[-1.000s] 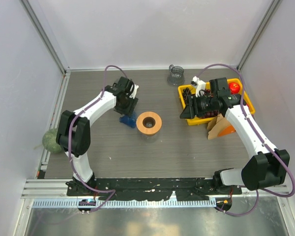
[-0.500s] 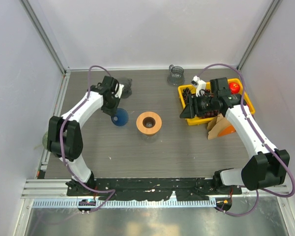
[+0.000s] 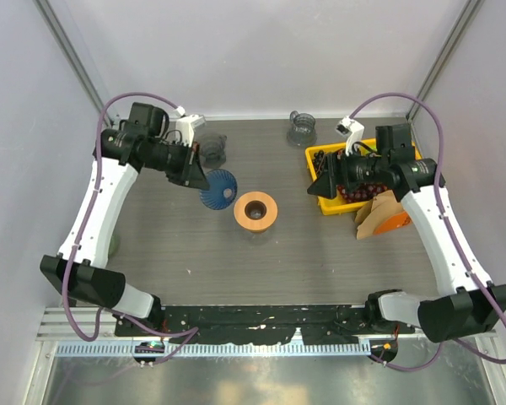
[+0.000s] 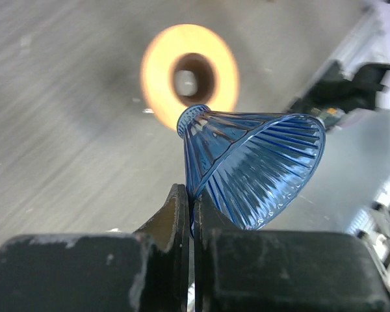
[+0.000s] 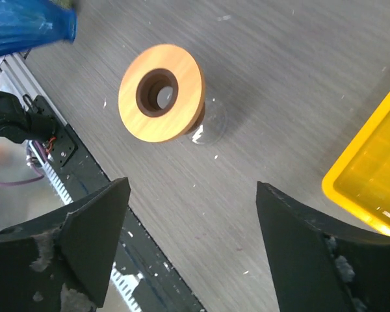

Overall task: Place the coffee filter in the dripper
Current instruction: Pick up the coffee dripper from the center of the board, then place the coffee dripper in the dripper holder.

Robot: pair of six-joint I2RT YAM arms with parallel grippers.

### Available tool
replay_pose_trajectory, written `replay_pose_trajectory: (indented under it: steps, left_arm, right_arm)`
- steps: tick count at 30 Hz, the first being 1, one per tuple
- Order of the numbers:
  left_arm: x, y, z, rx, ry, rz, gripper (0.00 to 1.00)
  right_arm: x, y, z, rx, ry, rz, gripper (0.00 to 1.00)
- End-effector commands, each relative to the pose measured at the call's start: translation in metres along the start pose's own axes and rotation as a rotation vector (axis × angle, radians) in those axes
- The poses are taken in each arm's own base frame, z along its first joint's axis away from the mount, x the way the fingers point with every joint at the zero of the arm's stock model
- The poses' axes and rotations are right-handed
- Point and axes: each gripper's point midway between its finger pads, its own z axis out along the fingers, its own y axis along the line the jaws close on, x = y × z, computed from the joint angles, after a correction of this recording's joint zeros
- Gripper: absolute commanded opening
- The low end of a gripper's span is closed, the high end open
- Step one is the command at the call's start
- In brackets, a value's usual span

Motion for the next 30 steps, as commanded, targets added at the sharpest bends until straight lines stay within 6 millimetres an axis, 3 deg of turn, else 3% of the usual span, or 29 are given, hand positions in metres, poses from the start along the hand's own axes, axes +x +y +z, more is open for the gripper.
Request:
replay_pose_trajectory:
  steps: [1,3,8,19,30]
  left_arm:
    - [0.020,-0.076,-0.016,0.322,0.127,-0.106,0.00]
    - [0.015,-0.088,-0.009,0.351,0.141,-0.159,0.00]
    - [0.005,-0.096,0.014,0.314,0.166,-0.117,0.00]
    - [-0.006,-0.052,0.049,0.111,0.202,-0.110,0.00]
    - [-0.002,-0.041,0.073,0.100,0.258,-0.112,0.00]
  right_arm:
    - [-0.027,0.019,-0.026,0.012,-0.100,-0.123,0.89]
    - [-0.030,0.019,-0.031,0.028,-0.110,-0.152,0.97]
    - [-0.034,0.016,-0.039,0.088,-0.118,-0.219,0.95]
    - [-0.019,0.015,-0.040,0.099,-0.079,-0.210,0.95]
    - [-0.014,0.008,-0.035,0.109,-0.054,-0.180,0.96]
